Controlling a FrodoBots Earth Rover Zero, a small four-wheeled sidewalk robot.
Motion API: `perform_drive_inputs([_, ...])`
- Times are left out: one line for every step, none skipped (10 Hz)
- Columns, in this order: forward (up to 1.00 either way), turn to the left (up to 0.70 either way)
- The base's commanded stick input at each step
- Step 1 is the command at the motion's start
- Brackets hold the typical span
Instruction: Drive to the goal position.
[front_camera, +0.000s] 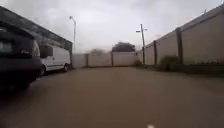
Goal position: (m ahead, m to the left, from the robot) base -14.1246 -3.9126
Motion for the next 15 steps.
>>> perform_drive_inputs([0.70,0.00])
perform_drive_inputs([0.70,0.02])
perform_drive_inputs([0.70,0.06])
perform_drive_inputs([0.70,0.04])
perform_drive_inputs([0.70,0.00])
perform_drive_inputs([0.70,0.00])
perform_drive_inputs([0.70,0.00])
perform_drive_inputs([0.70,0.00])
perform_drive_inputs([0.70,0.01])
perform_drive_inputs([0.70,0.02])
perform_drive_inputs([0.70,0.04])
perform_drive_inputs([0.70,0.11])
perform_drive_inputs([0.70,0.05])
perform_drive_inputs([0.70,0.00])
perform_drive_inputs([0.70,0.00])
